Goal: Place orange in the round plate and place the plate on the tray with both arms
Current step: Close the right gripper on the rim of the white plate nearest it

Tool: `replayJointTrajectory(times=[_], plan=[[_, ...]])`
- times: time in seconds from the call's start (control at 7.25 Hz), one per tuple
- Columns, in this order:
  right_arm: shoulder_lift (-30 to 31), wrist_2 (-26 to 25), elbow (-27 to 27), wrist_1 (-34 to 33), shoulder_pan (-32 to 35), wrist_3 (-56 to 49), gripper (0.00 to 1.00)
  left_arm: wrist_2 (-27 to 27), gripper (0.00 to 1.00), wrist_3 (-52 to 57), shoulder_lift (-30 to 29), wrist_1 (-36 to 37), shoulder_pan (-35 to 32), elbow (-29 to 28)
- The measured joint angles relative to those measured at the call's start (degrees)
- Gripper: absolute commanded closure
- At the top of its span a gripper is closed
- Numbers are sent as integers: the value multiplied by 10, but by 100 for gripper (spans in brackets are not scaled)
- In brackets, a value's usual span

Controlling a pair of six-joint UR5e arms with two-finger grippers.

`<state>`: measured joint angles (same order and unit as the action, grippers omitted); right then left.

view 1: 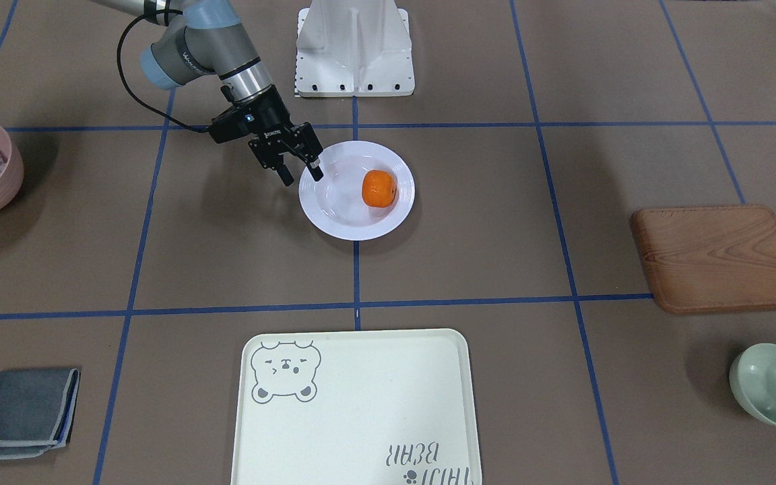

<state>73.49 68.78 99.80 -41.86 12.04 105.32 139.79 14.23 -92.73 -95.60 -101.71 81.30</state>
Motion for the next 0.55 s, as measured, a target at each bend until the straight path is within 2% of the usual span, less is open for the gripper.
replayJointTrajectory(times=[0.14,0.41,0.55], plan=[[-3,-5,-5,7,-1,34,34,0,1,-2,7,-1,0,8],[-7,-13,-8,11,-6,82,77,0,1,-3,9,-1,2,11],[-8,-14,-9,12,-9,99,88,0,1,-3,9,-2,2,11]])
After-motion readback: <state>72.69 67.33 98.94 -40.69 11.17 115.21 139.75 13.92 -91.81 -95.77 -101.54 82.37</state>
